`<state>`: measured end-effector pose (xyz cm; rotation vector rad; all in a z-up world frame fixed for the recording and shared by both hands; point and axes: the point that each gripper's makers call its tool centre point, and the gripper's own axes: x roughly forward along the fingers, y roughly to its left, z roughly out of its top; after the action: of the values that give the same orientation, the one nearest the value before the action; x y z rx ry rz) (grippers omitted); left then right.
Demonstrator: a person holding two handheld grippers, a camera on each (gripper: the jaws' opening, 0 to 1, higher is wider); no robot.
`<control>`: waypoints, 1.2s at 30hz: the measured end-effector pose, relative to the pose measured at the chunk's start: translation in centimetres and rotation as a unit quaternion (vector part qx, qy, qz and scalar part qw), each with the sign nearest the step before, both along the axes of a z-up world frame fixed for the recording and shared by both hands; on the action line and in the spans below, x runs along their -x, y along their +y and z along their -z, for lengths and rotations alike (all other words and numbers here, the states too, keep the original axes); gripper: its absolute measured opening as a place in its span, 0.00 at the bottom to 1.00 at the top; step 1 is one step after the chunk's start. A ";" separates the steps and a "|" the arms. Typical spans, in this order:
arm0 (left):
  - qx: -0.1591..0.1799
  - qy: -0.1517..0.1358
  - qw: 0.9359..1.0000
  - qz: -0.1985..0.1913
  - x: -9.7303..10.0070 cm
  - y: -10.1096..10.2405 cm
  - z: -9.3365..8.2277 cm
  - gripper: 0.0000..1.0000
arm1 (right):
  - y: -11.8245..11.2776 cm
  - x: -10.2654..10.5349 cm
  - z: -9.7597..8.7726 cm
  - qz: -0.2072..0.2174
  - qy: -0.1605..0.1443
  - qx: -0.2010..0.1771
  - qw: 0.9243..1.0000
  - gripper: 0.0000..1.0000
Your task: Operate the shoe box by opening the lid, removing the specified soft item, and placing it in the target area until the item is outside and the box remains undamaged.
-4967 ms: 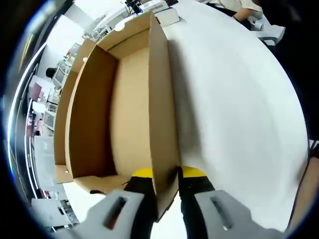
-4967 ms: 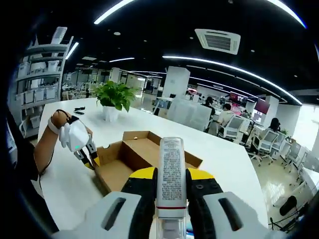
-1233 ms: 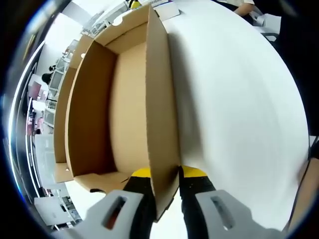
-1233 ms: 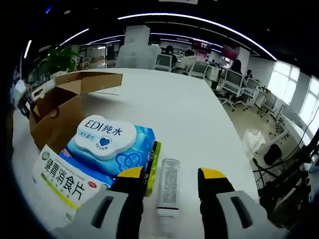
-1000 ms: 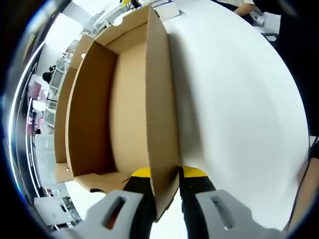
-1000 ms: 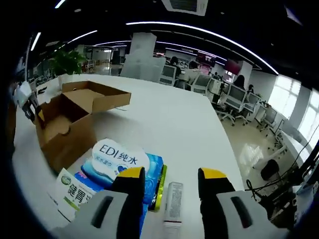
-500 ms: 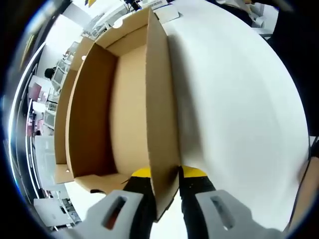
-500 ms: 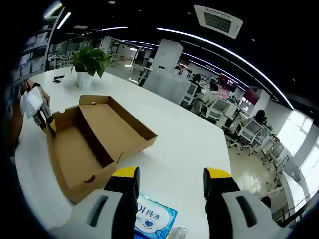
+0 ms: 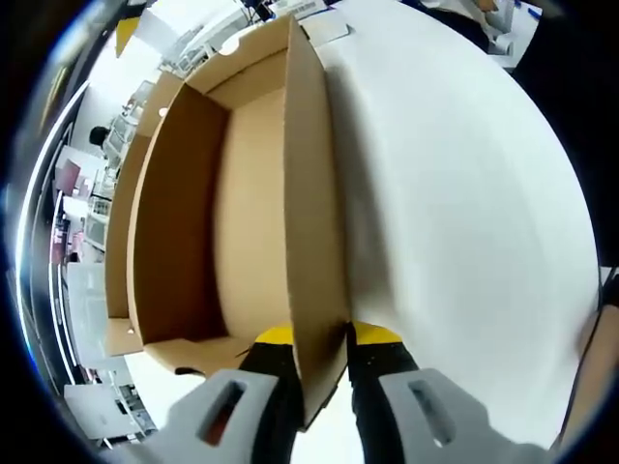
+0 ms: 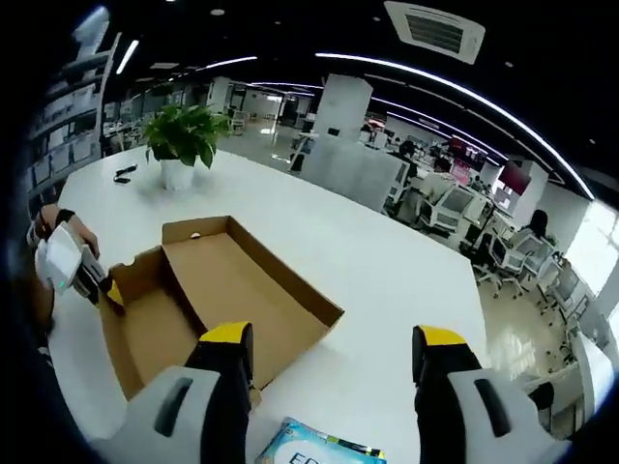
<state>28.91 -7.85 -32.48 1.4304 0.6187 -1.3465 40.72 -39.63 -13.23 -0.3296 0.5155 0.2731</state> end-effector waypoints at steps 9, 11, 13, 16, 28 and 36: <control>0.000 0.000 1.000 -0.001 -0.2 -0.1 0.0 0.16 | -0.8 -1.8 1.1 0.018 0.035 0.051 0.998 0.69; 0.000 -0.001 1.000 0.000 -0.3 -0.1 0.0 0.16 | -0.3 -2.3 1.2 0.015 0.039 0.051 0.998 0.69; 0.000 -0.001 1.000 0.001 -0.3 -0.1 0.0 0.15 | 0.6 -2.7 1.5 0.008 0.045 0.035 0.998 0.69; 0.001 0.000 1.000 0.002 -0.3 -0.1 0.0 0.15 | 1.6 -3.1 2.1 0.003 0.056 0.013 0.998 0.69; 0.004 0.001 1.000 0.001 -0.2 -0.2 0.0 0.15 | 1.9 -5.1 4.1 0.021 0.092 -0.005 0.996 0.67; 0.007 0.002 1.000 0.002 0.0 -0.1 0.0 0.15 | 1.7 -6.9 5.9 0.046 0.114 -0.049 0.991 0.68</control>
<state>28.91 -7.92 -32.46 1.4182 0.6076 -1.3534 47.64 -37.90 -19.11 -0.1789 0.7387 0.2475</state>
